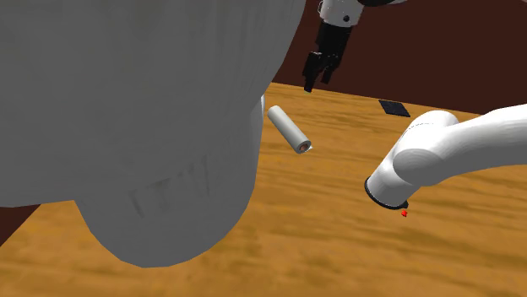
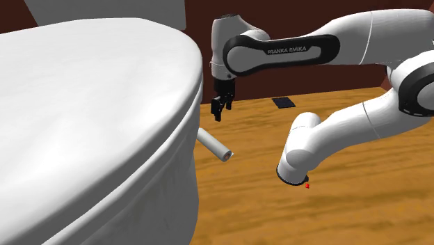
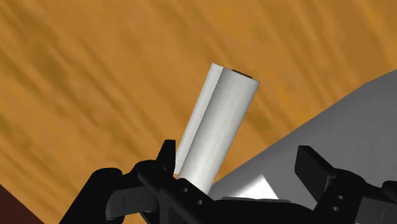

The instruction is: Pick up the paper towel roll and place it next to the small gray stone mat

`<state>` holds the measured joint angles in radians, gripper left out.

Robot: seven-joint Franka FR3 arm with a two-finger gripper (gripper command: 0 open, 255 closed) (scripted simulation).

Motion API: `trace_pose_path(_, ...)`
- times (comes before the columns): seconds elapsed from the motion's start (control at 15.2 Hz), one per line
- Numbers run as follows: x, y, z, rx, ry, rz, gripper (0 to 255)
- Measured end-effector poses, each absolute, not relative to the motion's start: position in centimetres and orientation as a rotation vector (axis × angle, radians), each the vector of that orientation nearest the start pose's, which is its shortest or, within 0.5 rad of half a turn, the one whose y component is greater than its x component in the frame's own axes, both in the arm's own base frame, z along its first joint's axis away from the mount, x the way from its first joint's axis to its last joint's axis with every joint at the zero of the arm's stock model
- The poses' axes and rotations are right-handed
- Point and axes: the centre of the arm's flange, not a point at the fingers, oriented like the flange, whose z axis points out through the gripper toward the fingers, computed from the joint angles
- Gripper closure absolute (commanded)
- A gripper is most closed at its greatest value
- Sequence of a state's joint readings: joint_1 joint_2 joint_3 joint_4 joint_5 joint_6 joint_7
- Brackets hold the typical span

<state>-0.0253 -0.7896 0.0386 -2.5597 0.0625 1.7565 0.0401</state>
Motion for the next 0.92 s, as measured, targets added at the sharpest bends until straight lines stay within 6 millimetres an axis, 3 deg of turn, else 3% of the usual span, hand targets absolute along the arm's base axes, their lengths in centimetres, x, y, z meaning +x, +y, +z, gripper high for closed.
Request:
trace_pose_path(0.66,34.7,1.3,38.2,-3.074,0.283,-0.004,0)
trace_pose_path(0.92,35.2,1.3,35.6,-3.07,0.301,-0.008,0)
